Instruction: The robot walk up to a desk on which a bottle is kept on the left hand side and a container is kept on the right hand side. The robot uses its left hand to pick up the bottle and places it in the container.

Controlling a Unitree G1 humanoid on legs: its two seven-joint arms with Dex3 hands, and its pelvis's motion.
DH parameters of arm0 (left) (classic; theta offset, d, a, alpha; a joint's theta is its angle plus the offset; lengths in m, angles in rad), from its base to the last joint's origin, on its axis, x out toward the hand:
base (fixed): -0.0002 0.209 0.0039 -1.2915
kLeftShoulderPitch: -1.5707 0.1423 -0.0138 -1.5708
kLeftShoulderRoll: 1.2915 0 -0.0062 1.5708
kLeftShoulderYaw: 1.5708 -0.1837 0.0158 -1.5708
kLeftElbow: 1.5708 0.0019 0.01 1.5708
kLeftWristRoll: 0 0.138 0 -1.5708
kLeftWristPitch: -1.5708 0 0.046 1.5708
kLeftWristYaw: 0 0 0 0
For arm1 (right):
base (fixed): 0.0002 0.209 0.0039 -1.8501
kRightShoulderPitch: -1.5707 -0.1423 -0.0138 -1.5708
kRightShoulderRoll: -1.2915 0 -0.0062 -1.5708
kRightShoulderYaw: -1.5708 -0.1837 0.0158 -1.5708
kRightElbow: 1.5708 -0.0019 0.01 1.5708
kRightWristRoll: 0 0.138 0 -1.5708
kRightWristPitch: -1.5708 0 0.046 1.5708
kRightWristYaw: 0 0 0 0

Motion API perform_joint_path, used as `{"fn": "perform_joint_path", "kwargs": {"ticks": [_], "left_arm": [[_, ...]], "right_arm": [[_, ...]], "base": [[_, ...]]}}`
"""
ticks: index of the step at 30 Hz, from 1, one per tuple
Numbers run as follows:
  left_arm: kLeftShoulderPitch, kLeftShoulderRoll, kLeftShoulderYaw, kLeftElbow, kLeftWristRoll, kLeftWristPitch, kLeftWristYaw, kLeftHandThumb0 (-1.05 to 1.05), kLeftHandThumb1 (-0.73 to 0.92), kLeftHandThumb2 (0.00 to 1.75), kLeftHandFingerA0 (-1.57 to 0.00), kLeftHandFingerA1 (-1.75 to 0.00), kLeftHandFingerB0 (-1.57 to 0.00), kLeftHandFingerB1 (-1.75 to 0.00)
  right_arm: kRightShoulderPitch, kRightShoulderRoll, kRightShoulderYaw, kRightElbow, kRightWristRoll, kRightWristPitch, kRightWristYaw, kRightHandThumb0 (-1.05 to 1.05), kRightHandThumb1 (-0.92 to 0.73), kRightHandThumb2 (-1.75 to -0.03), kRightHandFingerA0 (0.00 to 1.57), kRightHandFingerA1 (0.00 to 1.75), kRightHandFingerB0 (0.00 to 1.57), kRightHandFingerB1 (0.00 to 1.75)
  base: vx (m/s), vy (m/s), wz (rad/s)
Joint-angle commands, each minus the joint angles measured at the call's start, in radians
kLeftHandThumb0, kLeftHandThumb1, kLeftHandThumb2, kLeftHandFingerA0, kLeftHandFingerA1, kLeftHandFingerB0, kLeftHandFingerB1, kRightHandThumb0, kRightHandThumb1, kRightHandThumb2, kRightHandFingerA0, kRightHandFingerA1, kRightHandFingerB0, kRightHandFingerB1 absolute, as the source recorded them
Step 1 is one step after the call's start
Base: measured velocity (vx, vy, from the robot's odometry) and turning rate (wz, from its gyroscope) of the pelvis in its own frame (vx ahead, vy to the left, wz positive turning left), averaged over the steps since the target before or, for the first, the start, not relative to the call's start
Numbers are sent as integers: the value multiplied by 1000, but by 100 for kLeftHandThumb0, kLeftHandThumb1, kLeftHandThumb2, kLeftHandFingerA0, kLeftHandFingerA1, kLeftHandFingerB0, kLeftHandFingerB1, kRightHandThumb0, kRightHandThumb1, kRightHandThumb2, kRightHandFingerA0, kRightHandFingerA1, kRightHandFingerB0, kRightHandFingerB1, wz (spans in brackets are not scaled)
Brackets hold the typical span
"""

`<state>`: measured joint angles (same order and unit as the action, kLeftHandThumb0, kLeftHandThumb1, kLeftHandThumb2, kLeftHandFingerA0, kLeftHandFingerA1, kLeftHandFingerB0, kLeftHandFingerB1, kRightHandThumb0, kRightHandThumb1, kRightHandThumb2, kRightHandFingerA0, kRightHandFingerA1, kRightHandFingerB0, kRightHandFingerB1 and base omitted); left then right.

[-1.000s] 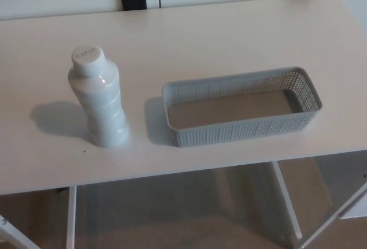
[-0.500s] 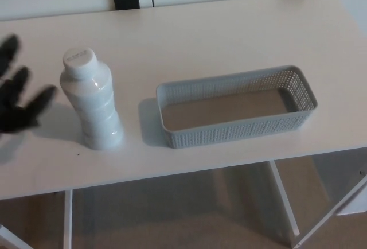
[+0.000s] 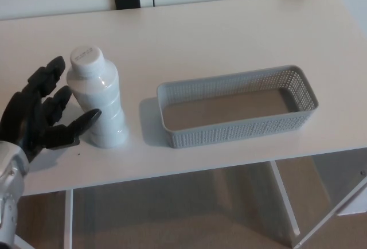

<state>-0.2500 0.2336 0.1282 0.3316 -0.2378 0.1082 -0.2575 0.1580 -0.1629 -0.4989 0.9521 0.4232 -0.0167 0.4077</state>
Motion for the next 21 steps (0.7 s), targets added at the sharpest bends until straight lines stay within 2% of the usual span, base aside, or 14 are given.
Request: {"fn": "perform_joint_path", "kwargs": {"ticks": [1,2,3,4,5,7,8,9,13,15,16,17,18,21], "left_arm": [[-11,7,10,37,15,-44,-16,-66,33,69,0,-7,0,-2],[-9,9,10,38,17,-45,-17,-67,32,70,0,-9,0,-2],[-9,9,10,38,17,-45,-17,-67,32,70,0,-9,0,-2],[-2,14,11,33,17,-44,-21,-66,31,69,0,-11,0,-2],[6,19,11,26,18,-43,-25,-66,31,69,0,-11,0,-2],[9,20,13,24,13,-41,-30,-66,40,53,0,-16,0,-4],[12,22,14,24,12,-39,-34,-62,31,68,0,-12,0,-4],[14,24,11,28,13,-42,-40,-62,31,67,0,-13,0,-4],[6,24,1,38,26,-45,-43,-62,30,67,-1,-18,0,-5],[-9,18,-14,43,37,-39,-41,-57,35,76,-1,-19,0,-12],[-27,13,-30,58,52,-37,-35,-58,38,76,-5,-25,0,-9],[-36,11,-38,67,61,-36,-31,-58,38,76,-5,-25,0,-9],[-57,7,-57,93,79,-34,-26,-59,38,77,-6,-28,0,-10],[-113,0,-98,169,119,-44,-15,-67,40,77,-10,-40,0,-5]], "right_arm": [[-5,-2,6,-20,-8,-4,-25,-59,-37,-52,69,58,70,49],[-7,-2,7,-19,-8,-5,-25,-64,-27,-71,67,63,65,56],[-7,-2,7,-19,-8,-5,-25,-64,-27,-71,67,63,65,56],[-10,-4,9,-20,-8,-4,-23,-60,-36,-52,67,54,67,48],[-14,-8,10,-20,-7,-1,-20,-60,-36,-52,67,54,67,48],[-23,-14,10,-14,-7,2,-23,-60,-37,-52,66,54,65,48],[-25,-13,10,-19,-6,8,-32,-65,-29,-73,64,62,63,56],[-24,-12,14,-26,-10,12,-37,-58,-39,-53,63,53,64,47],[-21,-8,21,-44,-11,18,-40,-56,-40,-53,65,55,63,48],[-26,-8,17,-35,-6,19,-44,-55,-39,-53,66,55,65,48],[-29,-9,16,-27,-7,13,-46,-63,-30,-76,62,62,64,58],[-29,-10,17,-24,-9,8,-47,-63,-30,-76,62,62,64,58],[-26,-10,20,-27,-12,4,-44,-58,-39,-53,64,54,66,47],[-31,-10,19,-23,-11,5,-50,-58,-37,-53,67,55,65,47]], "base": [[0,0,0],[0,0,0],[0,0,0],[0,0,0],[0,0,0],[0,0,0],[0,0,0],[0,0,0],[0,0,0],[0,0,0],[0,0,0],[0,0,0],[0,0,0],[0,0,0]]}}
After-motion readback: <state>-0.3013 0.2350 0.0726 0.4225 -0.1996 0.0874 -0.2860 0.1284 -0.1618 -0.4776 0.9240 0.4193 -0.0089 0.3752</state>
